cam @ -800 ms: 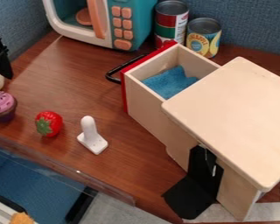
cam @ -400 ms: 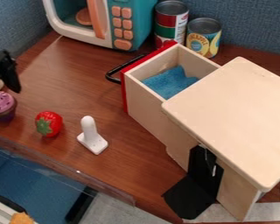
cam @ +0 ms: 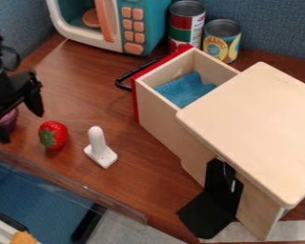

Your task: Put the red object in the drawer

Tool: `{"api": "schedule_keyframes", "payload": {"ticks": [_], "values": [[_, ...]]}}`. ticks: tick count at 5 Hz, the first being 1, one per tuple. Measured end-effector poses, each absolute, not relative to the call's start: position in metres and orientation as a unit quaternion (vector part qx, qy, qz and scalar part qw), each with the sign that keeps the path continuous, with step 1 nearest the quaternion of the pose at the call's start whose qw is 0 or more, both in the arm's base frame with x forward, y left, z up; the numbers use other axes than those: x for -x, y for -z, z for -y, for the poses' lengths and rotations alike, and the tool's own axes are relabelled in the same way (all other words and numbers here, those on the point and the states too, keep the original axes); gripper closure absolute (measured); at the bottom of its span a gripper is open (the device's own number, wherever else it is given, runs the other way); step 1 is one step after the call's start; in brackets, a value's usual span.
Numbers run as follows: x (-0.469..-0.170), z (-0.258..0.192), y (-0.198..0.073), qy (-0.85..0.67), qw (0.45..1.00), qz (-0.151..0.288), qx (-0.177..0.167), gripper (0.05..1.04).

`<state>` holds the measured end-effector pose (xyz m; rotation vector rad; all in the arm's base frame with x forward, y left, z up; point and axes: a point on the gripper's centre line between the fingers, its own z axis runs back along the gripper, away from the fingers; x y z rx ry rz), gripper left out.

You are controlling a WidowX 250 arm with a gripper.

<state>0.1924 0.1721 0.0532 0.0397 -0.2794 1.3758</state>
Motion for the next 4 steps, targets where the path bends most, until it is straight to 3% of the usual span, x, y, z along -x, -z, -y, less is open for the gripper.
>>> {"api": "schedule_keyframes", "payload": {"ticks": [2,3,4], "values": [[-0.203,-0.156,-0.047,-0.642,0.756,0.122,-0.021,0.083],[-0.215,-0.156,-0.048,-0.659,0.744,0.113,-0.004,0.083],[-0.228,-0.157,-0.045,-0.659,0.749,0.065,0.019,0.083]]}}
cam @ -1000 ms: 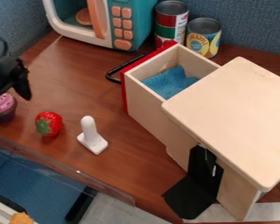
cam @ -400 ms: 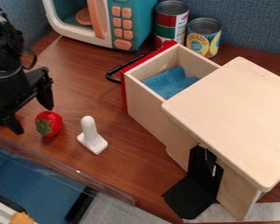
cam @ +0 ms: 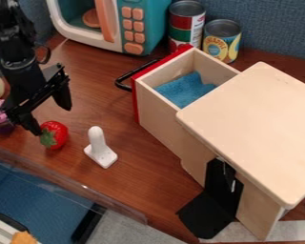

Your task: Put the red object in the drawer

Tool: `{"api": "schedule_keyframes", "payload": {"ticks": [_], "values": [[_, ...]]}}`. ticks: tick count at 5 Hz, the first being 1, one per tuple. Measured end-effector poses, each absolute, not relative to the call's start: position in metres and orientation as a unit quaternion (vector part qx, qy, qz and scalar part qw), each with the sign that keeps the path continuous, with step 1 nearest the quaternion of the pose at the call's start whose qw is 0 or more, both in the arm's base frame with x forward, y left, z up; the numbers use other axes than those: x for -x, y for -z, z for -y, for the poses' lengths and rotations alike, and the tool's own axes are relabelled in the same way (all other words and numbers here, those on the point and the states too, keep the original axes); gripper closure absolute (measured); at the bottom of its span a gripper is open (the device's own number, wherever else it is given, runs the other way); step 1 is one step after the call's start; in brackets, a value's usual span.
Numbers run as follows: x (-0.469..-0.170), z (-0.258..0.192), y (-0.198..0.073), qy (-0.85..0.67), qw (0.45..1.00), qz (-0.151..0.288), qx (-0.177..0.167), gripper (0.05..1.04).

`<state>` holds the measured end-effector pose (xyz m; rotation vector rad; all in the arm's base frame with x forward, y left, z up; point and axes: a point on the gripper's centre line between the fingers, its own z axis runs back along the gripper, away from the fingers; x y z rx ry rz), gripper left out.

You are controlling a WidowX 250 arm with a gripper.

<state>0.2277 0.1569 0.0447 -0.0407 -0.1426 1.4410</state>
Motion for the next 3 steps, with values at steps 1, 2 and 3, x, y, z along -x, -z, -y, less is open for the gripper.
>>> {"api": "schedule_keyframes", "payload": {"ticks": [1,2,3], "values": [[-0.2315,-0.1648,-0.0401,-0.670,0.740,0.053,0.024,0.083],[-0.2284,-0.1628,-0.0361,-0.672,0.739,0.032,0.026,0.083],[-0.2232,-0.1619,-0.0355,-0.645,0.764,0.019,0.017,0.083]]}}
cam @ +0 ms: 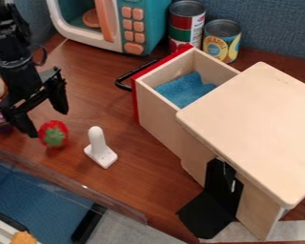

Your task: Put the red object in the drawer

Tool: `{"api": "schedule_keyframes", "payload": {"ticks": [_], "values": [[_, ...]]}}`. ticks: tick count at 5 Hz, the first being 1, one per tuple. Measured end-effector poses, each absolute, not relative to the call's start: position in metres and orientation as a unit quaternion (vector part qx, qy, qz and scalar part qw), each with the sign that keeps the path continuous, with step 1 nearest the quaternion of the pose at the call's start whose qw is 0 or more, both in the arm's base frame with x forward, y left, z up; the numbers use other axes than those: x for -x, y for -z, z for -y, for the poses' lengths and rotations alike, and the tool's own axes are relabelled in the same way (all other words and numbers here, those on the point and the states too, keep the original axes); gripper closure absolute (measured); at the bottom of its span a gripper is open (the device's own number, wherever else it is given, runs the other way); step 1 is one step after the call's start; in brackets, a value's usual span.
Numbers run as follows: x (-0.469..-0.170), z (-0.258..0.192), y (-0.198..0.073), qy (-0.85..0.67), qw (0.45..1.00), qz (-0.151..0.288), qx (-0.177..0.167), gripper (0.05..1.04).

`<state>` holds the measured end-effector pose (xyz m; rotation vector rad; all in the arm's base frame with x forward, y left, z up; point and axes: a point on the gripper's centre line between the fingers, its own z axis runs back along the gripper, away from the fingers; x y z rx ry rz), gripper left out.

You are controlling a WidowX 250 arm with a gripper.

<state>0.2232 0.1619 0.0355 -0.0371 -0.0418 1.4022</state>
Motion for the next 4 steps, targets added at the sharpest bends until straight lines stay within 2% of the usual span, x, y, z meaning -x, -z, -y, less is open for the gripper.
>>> {"api": "schedule_keyframes", "payload": {"ticks": [2,4], "values": [[-0.2298,-0.1639,-0.0367,-0.535,0.838,0.103,0.036,0.083],[-0.2264,-0.1660,-0.0278,-0.573,0.813,0.084,0.053,0.083]]}}
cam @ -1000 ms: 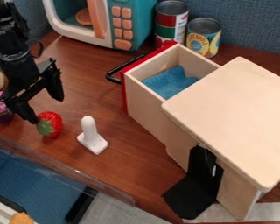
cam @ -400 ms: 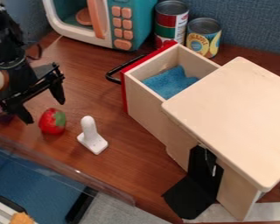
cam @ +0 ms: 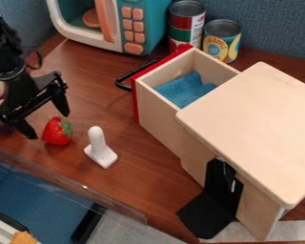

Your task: Put the red object in the drawer

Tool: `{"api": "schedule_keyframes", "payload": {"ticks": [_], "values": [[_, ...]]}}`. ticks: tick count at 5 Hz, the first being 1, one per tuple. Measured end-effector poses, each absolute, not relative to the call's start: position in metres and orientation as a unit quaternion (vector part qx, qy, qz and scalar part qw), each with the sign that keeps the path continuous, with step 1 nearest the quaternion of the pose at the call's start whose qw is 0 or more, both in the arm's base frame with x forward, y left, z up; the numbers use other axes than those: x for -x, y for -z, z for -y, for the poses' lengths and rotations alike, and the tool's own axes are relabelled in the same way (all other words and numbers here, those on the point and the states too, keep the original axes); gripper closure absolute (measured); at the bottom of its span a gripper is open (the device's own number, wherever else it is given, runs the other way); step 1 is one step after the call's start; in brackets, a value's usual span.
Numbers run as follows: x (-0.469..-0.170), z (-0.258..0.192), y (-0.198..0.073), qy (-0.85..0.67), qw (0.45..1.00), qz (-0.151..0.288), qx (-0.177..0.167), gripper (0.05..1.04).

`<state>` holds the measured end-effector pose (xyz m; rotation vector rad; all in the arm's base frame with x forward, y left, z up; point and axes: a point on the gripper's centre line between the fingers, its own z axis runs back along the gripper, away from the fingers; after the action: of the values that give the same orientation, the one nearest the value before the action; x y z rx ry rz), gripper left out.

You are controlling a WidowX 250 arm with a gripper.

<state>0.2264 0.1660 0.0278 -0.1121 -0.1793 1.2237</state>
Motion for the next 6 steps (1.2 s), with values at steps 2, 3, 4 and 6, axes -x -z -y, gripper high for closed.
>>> {"api": "schedule_keyframes", "payload": {"ticks": [2,3,4,6], "values": [[-0.219,-0.156,-0.018,-0.566,0.819,0.063,0.061,0.083],[-0.213,-0.150,-0.020,-0.580,0.811,0.045,0.070,0.083],[-0.210,-0.147,-0.021,-0.594,0.801,0.031,0.074,0.134],[-0.213,-0.147,-0.028,-0.583,0.806,0.042,0.090,0.359]]}}
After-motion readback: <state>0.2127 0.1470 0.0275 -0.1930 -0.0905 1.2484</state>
